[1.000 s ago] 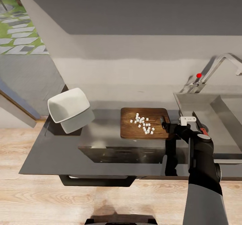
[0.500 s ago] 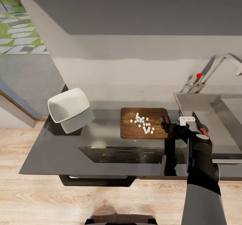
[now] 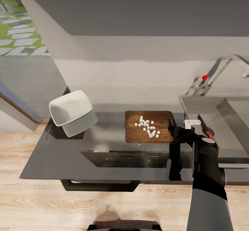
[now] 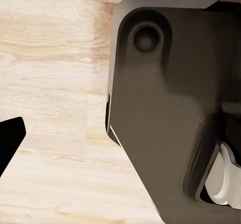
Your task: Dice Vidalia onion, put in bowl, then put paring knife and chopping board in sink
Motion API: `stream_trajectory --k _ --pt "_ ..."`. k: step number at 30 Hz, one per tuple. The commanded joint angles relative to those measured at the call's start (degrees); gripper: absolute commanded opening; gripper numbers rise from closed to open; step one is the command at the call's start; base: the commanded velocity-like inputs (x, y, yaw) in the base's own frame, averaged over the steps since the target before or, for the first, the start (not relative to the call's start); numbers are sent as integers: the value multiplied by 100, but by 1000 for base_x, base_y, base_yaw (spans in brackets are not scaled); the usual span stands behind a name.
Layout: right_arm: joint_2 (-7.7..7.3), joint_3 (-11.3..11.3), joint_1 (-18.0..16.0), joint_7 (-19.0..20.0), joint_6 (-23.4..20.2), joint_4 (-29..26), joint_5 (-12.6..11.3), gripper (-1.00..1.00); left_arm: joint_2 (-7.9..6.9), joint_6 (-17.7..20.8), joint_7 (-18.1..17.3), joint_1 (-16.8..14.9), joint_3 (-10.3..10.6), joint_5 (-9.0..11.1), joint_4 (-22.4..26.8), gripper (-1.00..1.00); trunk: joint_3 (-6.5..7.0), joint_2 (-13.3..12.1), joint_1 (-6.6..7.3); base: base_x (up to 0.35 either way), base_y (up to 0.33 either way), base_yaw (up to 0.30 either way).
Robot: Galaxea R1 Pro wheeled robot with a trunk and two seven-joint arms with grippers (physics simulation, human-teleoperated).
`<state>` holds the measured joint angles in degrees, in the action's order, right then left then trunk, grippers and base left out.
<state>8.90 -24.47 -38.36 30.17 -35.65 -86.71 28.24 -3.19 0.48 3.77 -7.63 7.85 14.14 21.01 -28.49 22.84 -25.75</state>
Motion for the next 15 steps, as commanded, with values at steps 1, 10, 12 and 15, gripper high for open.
stream_trajectory --k 1,10,12,15 --pt "6 -14 -5 59 -43 -4 50 -100 -6 5 37 -1 50 53 8 100 -8 8 -4 0 0 0" --pt "6 -14 -5 54 -58 -4 59 -100 -6 5 37 -1 47 53 8 100 -8 8 -4 0 0 0" --pt "6 -15 -5 52 -60 -4 59 -100 -6 5 37 -1 47 53 8 100 -8 8 -4 0 0 0" --pt "6 -16 -5 51 -64 -5 59 -100 -6 5 37 -1 48 53 8 100 -8 8 -4 0 0 0"
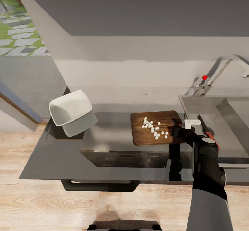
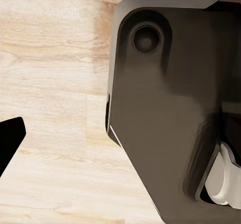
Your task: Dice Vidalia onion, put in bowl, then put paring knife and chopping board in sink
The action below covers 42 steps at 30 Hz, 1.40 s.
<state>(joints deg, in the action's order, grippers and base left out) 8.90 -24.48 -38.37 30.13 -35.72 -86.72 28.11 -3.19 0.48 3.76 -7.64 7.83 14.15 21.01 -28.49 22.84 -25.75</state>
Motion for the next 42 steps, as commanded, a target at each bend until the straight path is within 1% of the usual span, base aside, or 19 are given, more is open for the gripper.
stream_trajectory --k 1,7,19,23,35,42 --pt "6 -14 -4 55 -57 -3 71 -100 -6 5 37 -1 48 53 8 100 -9 8 -4 0 0 0" --pt "6 -21 -4 46 -57 -8 79 -100 -6 5 37 -1 50 53 8 100 -6 8 -4 0 0 0" --pt "6 -14 -4 46 -57 -10 80 -100 -8 5 37 -1 52 53 8 100 94 8 -4 -5 0 0" --pt "6 -13 -4 46 -57 -6 80 -100 -8 5 37 -1 52 53 8 100 130 8 -4 -225 0 0" --pt "6 -13 -4 46 -57 -4 80 -100 -10 2 37 -1 50 53 8 100 238 8 -4 -331 0 0" --pt "6 -13 -4 43 -64 -7 80 -100 -6 3 37 -1 47 53 8 100 301 8 -4 -77 0 0"
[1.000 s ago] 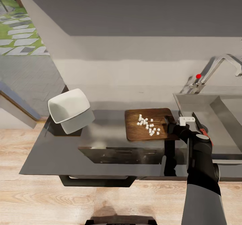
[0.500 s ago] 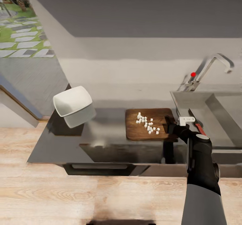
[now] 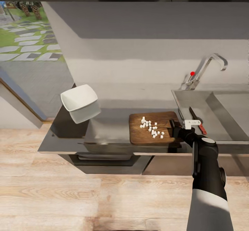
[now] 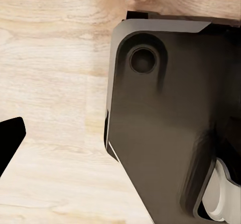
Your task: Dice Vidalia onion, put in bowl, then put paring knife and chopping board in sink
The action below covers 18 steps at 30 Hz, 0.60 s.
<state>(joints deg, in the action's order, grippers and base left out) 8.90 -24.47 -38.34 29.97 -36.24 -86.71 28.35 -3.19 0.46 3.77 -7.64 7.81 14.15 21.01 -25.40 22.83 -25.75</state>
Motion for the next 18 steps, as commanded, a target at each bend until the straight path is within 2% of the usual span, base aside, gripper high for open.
stream_trajectory --k 1,10,18 --pt "6 -14 -7 55 -13 -9 57 -100 -6 3 37 -1 50 53 8 100 1 9 -3 -3 0 0" --pt "6 -22 -7 45 -86 -11 80 -100 -14 7 37 -1 45 53 14 100 82 9 -3 0 2 0" --pt "6 -23 -7 44 -93 -12 83 -100 -14 7 37 -1 45 53 17 100 153 9 -3 0 207 0"
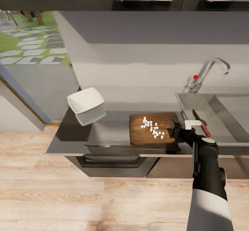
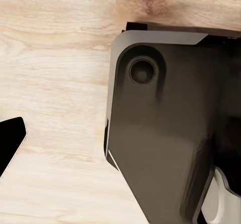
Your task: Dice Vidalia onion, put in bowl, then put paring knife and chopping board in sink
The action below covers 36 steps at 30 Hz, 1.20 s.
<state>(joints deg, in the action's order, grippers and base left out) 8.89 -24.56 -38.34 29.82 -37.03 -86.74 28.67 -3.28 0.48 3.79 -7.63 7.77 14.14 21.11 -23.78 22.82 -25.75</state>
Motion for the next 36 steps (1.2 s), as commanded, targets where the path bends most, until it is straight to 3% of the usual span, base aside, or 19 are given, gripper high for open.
stream_trajectory --k 1,11,24,36 --pt "7 -14 -7 59 -15 -9 51 -100 -6 5 34 -2 49 53 7 100 0 10 -3 0 248 0" --pt "7 -16 -7 59 -15 -9 51 -100 -6 5 34 -2 49 53 3 100 90 10 -3 18 236 0" --pt "7 -16 -7 59 -15 -9 51 -100 -6 5 34 -2 49 53 4 100 207 10 -3 6 28 0" --pt "7 -14 -7 59 -15 -9 51 -100 -6 5 34 -2 49 53 6 100 315 10 -3 96 250 0"
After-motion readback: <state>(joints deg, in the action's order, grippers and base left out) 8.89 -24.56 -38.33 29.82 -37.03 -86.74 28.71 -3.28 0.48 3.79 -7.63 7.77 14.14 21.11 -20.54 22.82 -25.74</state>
